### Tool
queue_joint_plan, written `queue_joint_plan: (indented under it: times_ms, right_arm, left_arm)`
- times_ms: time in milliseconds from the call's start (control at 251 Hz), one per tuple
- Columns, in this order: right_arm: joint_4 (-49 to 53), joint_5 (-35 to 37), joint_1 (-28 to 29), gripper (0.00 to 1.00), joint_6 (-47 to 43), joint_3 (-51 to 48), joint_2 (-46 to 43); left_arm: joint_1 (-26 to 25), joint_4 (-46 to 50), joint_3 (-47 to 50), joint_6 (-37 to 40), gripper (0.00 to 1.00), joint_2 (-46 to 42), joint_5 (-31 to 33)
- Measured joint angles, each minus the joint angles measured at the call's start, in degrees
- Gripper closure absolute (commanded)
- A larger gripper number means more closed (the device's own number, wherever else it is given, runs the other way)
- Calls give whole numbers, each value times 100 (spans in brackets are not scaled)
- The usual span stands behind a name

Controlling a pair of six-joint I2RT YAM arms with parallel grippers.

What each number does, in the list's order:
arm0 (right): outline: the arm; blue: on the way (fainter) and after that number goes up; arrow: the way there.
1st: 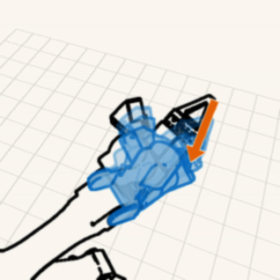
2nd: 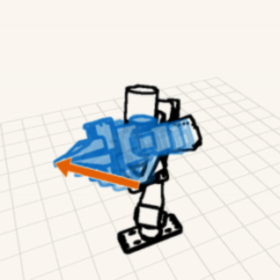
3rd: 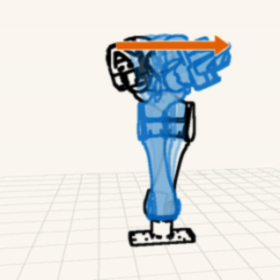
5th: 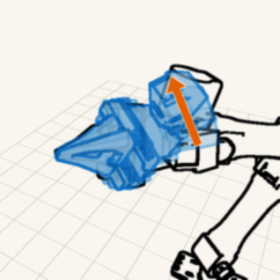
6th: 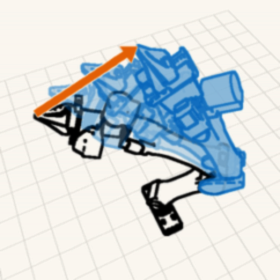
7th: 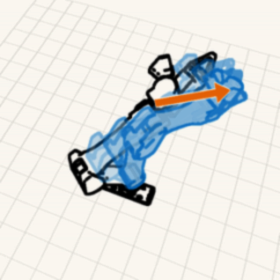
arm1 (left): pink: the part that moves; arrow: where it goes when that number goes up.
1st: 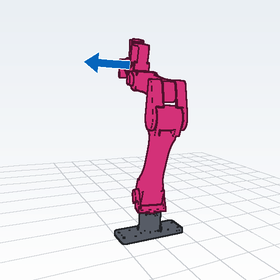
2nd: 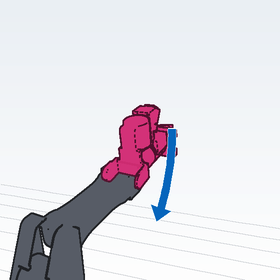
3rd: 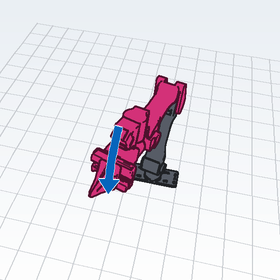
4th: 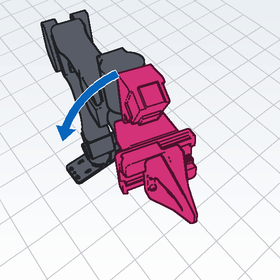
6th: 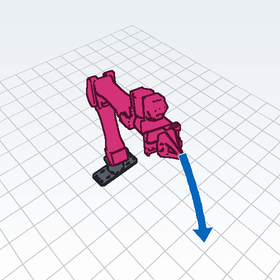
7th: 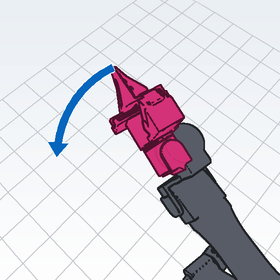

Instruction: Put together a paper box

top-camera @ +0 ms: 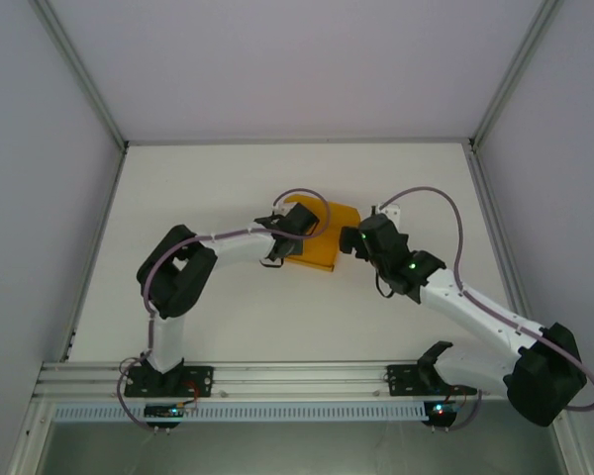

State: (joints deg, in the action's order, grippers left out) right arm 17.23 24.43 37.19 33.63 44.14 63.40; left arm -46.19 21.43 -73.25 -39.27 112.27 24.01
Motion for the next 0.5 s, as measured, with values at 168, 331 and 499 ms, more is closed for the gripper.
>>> queue_joint_plan:
  times_ms: [168, 331, 499]
  right_arm:
    - [61, -85, -22, 1, 4, -92, -31]
    - [74, -170, -22, 1, 17, -105, -31]
    - [72, -267, -33, 1, -26, -105, -37]
  left_arm:
    - [-11, 308, 343, 280, 46, -142, 94]
    - [-33, 595, 645, 603, 19, -804, -258]
    - [-48, 575, 745, 820, 1, -1486, -564]
